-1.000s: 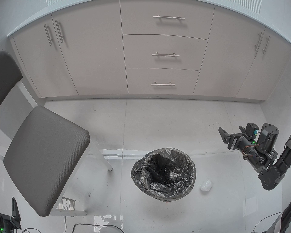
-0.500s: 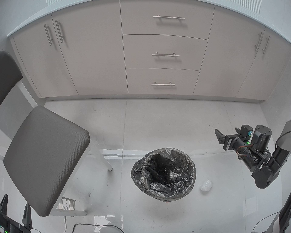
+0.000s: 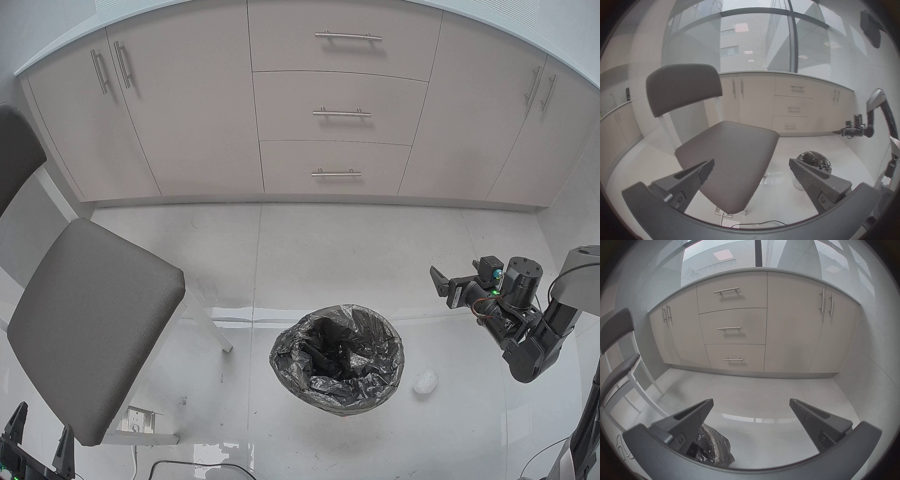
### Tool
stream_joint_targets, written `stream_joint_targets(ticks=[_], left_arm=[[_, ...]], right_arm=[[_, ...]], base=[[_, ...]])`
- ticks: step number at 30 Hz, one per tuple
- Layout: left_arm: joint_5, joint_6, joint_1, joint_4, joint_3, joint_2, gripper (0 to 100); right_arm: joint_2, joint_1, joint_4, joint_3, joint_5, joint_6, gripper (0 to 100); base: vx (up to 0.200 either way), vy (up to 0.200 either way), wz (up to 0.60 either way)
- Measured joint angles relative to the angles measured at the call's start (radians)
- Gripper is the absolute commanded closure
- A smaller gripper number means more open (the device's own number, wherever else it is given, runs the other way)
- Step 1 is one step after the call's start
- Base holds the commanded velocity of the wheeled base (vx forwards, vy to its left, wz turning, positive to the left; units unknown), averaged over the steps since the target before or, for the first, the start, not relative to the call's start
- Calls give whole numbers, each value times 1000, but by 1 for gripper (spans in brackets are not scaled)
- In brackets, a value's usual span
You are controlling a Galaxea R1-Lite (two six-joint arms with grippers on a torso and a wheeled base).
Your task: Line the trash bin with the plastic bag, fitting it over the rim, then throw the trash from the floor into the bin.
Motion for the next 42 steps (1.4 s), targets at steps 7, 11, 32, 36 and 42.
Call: stream_joint_targets(ticks=[7, 11, 32, 36, 42], left_arm=[[-43, 17, 1, -17, 19, -6, 0], [-44, 13, 2, -20, 21, -7, 0], [-41, 10, 4, -25, 22, -7, 0], [-40, 11, 3, -25, 22, -7, 0], [-40, 12, 3, -25, 22, -6, 0]], right_arm=[[29, 4, 169, -136, -3, -3, 0], [53, -8, 292, -261, -5, 0, 0], [446, -66, 852, -1140, -102, 16, 0], [530, -74, 1004, -1313, -106, 16, 0], [671, -88, 1200, -1439, -107, 11, 0]], base=[[0, 0, 0], [0, 0, 0], [0, 0, 0], [0, 0, 0], [0, 0, 0]])
